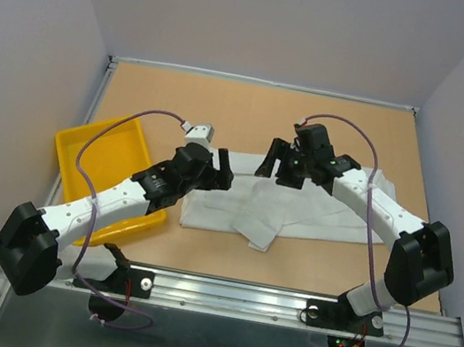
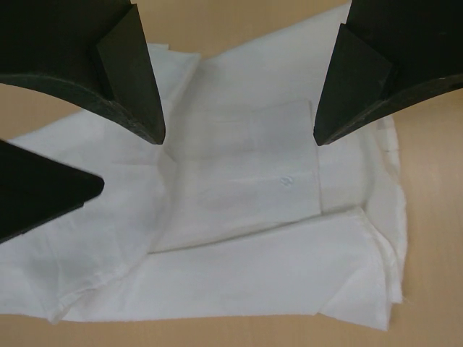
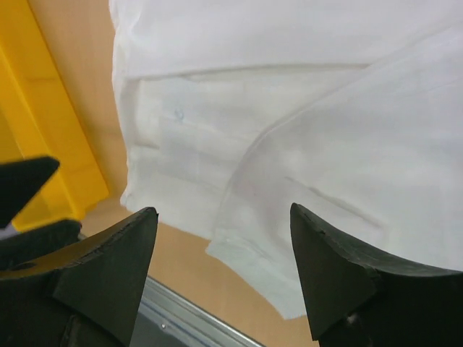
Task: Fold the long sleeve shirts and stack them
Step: Fold the shirt
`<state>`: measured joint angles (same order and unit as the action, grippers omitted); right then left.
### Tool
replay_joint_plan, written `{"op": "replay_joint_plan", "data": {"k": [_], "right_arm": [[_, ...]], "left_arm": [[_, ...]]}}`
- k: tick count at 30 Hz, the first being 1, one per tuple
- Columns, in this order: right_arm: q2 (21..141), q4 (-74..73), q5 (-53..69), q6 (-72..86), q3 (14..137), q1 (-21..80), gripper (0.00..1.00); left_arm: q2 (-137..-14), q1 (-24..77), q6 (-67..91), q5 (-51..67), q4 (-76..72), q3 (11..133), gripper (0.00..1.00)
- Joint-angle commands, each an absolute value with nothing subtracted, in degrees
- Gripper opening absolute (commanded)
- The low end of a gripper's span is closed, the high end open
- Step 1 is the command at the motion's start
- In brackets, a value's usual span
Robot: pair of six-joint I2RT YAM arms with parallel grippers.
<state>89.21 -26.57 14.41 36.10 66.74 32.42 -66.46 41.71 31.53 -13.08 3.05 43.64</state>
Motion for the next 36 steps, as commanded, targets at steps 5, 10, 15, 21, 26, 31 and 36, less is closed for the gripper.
{"op": "replay_joint_plan", "data": {"k": [5, 10, 15, 21, 26, 31, 36], "right_arm": [[80.3, -26.5, 2.0, 33.1, 64.8, 26.0, 0.85], [76.6, -26.6, -1.7, 32.1, 60.0, 24.0, 0.85], [74.3, -26.6, -3.7, 31.7, 56.6, 23.1, 0.85], [73.6, -26.6, -6.1, 31.6, 54.9, 22.3, 0.85], [73.2, -26.6, -7.0, 31.1, 54.8, 21.7, 0.85], [72.9, -26.6, -7.8, 30.8, 54.2, 21.3, 0.85], [72.2, -26.6, -9.2, 30.1, 54.2, 20.7, 0.85]], "left_arm": [[-69.1, 47.1, 43.7, -6.7, 1.0, 45.7, 0.95], [-76.3, 47.9, 43.3, -2.5, 0.9, 46.5, 0.94], [-79.5, 49.0, 40.6, 1.6, 0.4, 46.6, 0.88], [-83.8, 50.7, 37.3, 7.9, 0.4, 46.8, 0.82], [-86.1, 51.4, 36.2, 8.9, 0.4, 48.1, 0.65], [-87.1, 51.5, 34.5, 6.0, 5.3, 51.1, 0.3], [-85.2, 50.9, 30.2, -5.5, 16.5, 55.7, 0.06]]}}
